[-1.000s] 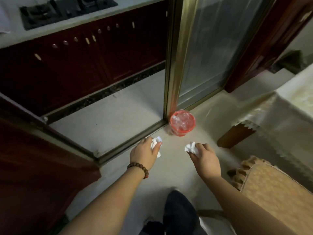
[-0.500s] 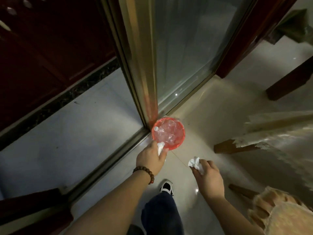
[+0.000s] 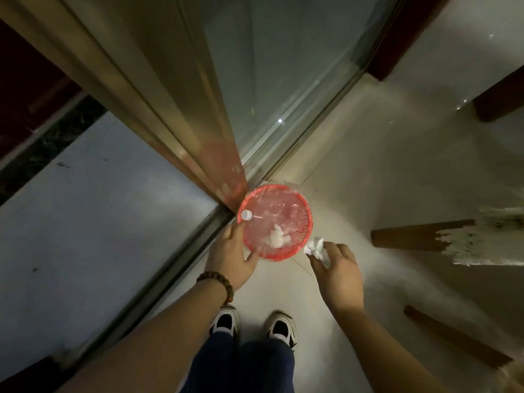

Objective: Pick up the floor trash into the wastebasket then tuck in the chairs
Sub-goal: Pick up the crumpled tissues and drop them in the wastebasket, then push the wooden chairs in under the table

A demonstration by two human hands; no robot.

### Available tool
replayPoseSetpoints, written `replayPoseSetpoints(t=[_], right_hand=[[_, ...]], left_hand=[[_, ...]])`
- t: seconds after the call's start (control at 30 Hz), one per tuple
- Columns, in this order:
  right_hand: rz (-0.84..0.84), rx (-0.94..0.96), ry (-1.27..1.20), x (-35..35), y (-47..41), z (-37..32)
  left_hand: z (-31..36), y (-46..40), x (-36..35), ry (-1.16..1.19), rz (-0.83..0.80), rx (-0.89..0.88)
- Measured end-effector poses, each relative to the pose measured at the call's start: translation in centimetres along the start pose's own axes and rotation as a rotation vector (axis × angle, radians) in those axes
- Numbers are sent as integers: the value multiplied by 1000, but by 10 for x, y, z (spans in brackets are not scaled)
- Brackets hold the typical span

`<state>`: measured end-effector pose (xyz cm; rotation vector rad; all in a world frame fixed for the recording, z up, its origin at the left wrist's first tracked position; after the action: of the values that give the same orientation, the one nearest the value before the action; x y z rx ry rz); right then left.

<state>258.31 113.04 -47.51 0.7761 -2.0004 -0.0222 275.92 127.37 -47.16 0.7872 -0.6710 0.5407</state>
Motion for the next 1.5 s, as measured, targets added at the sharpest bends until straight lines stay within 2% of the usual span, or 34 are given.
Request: replayPoseSetpoints(t=[0.17, 0.33, 0.53, 0.7, 0.87, 1.03, 1.2, 1.37, 1.5], right_hand=[[-21, 66, 40, -46, -48, -24], [-79, -59, -39, -77, -82, -24], [-86, -23, 35, -67, -66, -22], [-43, -8, 97, -18, -27, -36], [31, -25, 129, 62, 29, -72], [136, -55, 103, 160, 99, -118], [213, -119, 118, 225, 173, -136], [276, -185, 186, 260, 236, -132], [334, -275, 154, 273, 270, -124]], left_hand=[[-24, -1, 9, -35, 9, -17], [-41, -9, 10, -108, -6, -47], [-36, -8, 14, -116, -28, -46], [2, 9, 42, -121, -11, -104], [56, 42, 99, -122, 26, -178], [107, 99, 161, -130, 16, -236], [148, 159, 203, -182, -14, -373], [185, 200, 217, -260, -25, -574], [207, 219, 196, -342, -116, -679]])
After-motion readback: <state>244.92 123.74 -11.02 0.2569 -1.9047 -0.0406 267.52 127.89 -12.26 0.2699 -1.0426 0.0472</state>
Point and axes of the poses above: each hand's wrist, its own y-axis away from the middle knuckle, its own x-axis out of the back of the hand, z = x × y, the point moved 6 cm from there along -y, towards the middle knuckle, and after that the axes turned 1 degree about z, right-handed, at the moved point
